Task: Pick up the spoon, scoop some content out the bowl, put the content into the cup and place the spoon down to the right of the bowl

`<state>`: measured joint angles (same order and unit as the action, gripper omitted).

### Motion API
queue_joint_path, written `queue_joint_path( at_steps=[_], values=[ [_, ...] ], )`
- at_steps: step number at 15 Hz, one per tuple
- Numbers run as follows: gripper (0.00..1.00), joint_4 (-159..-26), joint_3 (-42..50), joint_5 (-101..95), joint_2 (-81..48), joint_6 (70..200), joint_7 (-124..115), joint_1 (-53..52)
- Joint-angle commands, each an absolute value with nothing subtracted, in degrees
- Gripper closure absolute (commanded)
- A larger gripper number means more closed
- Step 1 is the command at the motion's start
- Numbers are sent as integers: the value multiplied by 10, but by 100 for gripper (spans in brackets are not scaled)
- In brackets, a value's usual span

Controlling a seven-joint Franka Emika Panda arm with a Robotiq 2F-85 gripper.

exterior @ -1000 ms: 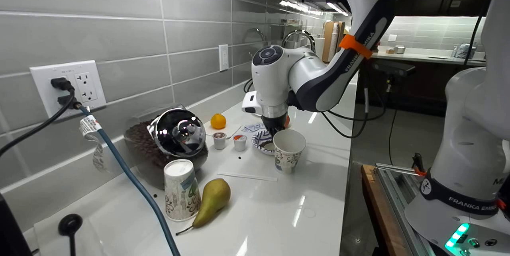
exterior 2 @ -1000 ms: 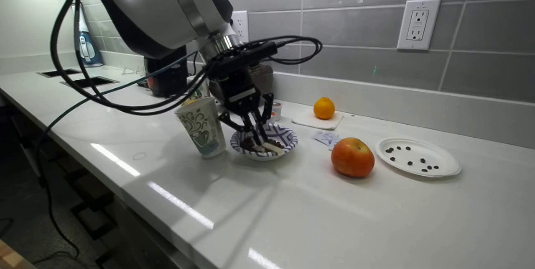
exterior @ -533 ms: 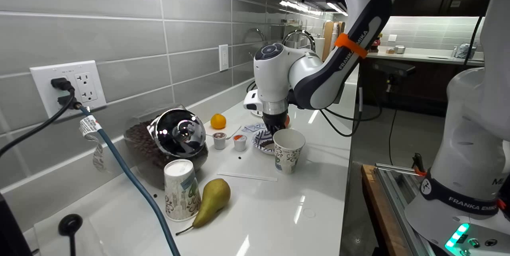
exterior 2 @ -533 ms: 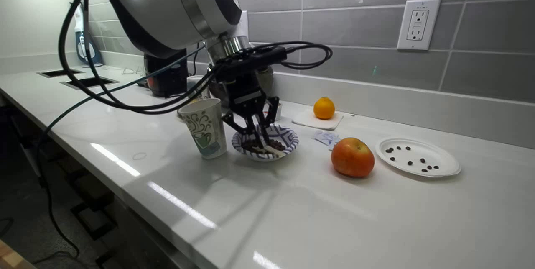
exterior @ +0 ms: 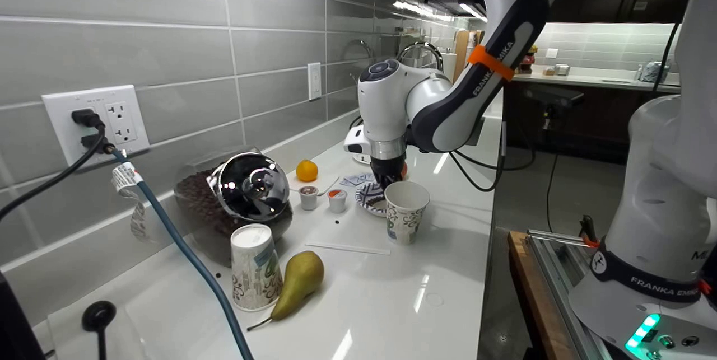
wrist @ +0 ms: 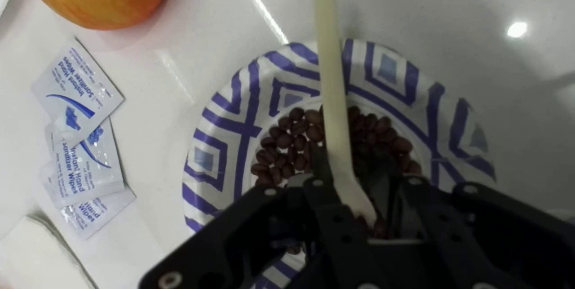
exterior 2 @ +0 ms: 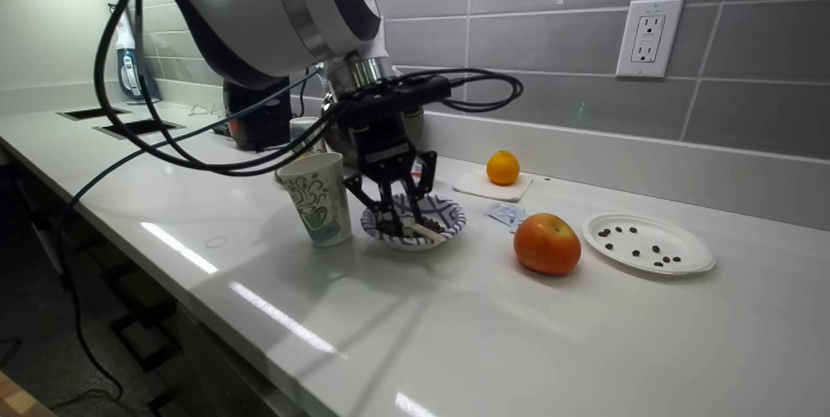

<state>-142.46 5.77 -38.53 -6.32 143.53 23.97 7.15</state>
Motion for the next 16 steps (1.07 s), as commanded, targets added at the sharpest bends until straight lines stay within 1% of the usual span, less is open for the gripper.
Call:
queue_joint_path(
  at_steps=[1,2,3,4,5,6,10,12,13,16],
  values=[
    [43,-1436,62,-364,-64,1445,260,78],
    [39,-1437,63,-364,-64,1445,260,79],
    [39,-1439,65,-366,-63,1446,257,79],
    [48,-1440,67,-368,-62,1445,256,80],
    [60,-1442,68,-368,-60,1446,255,81],
    [66,-1443,69,-372,-58,1445,252,81],
    [96,-1444,73,-378,-53,1441,246,81],
    [100,-1445,74,-379,-50,1440,245,81],
    [97,-1445,74,-378,-49,1440,247,81],
    [96,-1444,72,-373,-54,1442,251,80]
  ],
)
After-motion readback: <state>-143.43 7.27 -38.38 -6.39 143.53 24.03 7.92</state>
